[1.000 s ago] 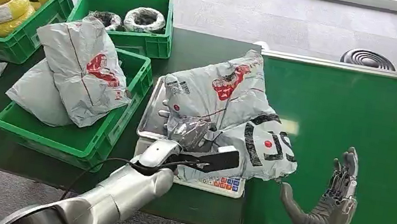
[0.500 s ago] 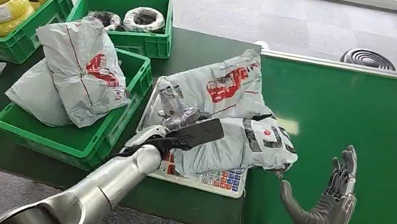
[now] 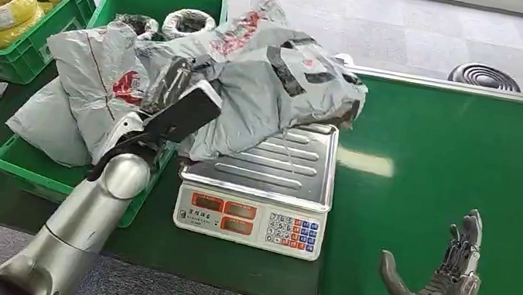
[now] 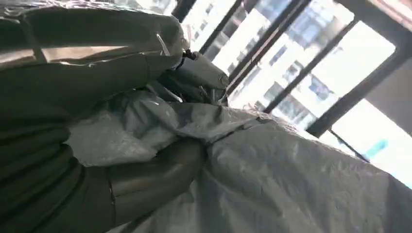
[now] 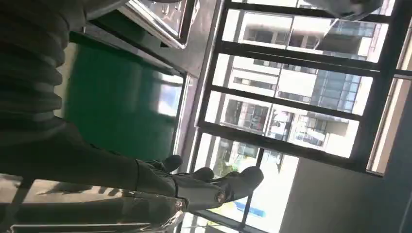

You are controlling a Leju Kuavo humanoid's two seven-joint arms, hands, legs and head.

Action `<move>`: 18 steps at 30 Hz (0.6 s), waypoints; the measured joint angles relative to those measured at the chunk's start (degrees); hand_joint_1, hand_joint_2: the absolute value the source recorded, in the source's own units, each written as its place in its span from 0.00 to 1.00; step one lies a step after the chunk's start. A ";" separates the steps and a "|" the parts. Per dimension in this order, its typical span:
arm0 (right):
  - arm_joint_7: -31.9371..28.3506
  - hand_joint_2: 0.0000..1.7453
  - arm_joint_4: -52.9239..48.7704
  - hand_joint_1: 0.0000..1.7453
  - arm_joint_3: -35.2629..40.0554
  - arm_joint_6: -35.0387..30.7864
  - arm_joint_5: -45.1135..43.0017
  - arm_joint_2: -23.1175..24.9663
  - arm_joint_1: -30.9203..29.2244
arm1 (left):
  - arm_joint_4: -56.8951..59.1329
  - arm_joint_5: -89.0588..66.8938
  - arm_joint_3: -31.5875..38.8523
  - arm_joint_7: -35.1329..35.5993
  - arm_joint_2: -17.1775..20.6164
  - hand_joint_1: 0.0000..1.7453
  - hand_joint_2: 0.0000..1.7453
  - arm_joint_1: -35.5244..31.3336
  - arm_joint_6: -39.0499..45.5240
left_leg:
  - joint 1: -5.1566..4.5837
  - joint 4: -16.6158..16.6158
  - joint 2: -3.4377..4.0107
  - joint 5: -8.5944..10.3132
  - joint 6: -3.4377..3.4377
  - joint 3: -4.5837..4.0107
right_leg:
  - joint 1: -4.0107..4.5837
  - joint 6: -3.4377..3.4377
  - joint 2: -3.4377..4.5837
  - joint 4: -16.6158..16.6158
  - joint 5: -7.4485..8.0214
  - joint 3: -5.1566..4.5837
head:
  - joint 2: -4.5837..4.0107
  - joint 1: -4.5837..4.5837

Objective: Moved the parcel from conveyor to table for the left to box.

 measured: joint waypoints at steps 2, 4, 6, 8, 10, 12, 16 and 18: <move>-0.28 1.00 -0.04 0.00 -0.55 -0.50 -0.11 0.00 0.86 | -2.99 -1.38 1.29 -0.02 1.81 1.00 1.00 -0.19 2.16 | 0.00 -0.01 0.01 0.00 0.00 -0.01 | 0.01 -0.01 0.00 0.00 0.00 0.00 | 0.00 0.00; -0.31 1.00 -0.39 0.00 -1.01 -1.07 -0.09 0.04 1.74 | -5.42 -5.56 2.49 1.03 3.37 1.00 1.00 -0.70 5.20 | 0.01 -0.01 0.03 0.00 0.00 -0.01 | 0.01 -0.01 0.00 0.01 -0.01 0.00 | 0.00 0.00; -0.15 1.00 -1.13 0.00 -1.77 -1.24 0.13 0.22 2.71 | -6.75 -12.62 3.91 3.41 5.48 1.00 1.00 -1.61 7.73 | 0.01 -0.02 0.04 0.00 0.00 0.00 | 0.01 -0.01 0.00 0.01 -0.01 0.00 | 0.00 0.00; 0.07 1.00 -2.01 0.00 -2.34 -1.22 0.44 0.59 3.61 | -6.99 -17.80 5.65 6.26 7.16 1.00 1.00 -2.18 8.06 | 0.01 -0.02 0.07 0.00 0.00 0.02 | 0.01 -0.01 0.01 0.01 -0.01 0.01 | 0.00 0.02; 0.22 1.00 -2.75 0.00 -2.88 -1.14 0.68 0.90 4.29 | -6.31 -20.98 7.62 8.04 8.96 1.00 1.00 -2.30 7.80 | 0.01 -0.03 0.12 0.01 -0.01 0.04 | 0.01 -0.01 0.05 0.01 -0.01 0.00 | 0.00 0.00; 0.37 1.00 -3.24 0.00 -3.50 -0.63 0.66 1.09 4.64 | -4.54 -21.49 9.60 9.27 10.60 1.00 1.00 -2.36 5.69 | 0.01 -0.03 0.15 0.01 -0.01 0.06 | 0.01 -0.01 0.10 0.01 -0.01 0.02 | 0.00 0.00; 0.96 1.00 -3.63 0.00 -4.70 1.22 0.87 1.53 4.66 | 4.23 -20.94 13.63 10.10 14.12 1.00 1.00 -2.00 -3.58 | 0.01 -0.04 0.23 0.01 -0.01 0.12 | 0.01 -0.03 0.22 0.02 0.00 0.03 | 0.00 0.00; 1.44 1.00 -3.63 0.00 -4.98 2.34 1.29 1.88 4.56 | 9.48 -19.67 15.39 10.25 15.63 1.00 1.00 -1.33 -8.34 | 0.01 -0.04 0.28 0.01 -0.01 0.13 | 0.02 -0.03 0.25 0.03 0.00 0.04 | 0.00 0.02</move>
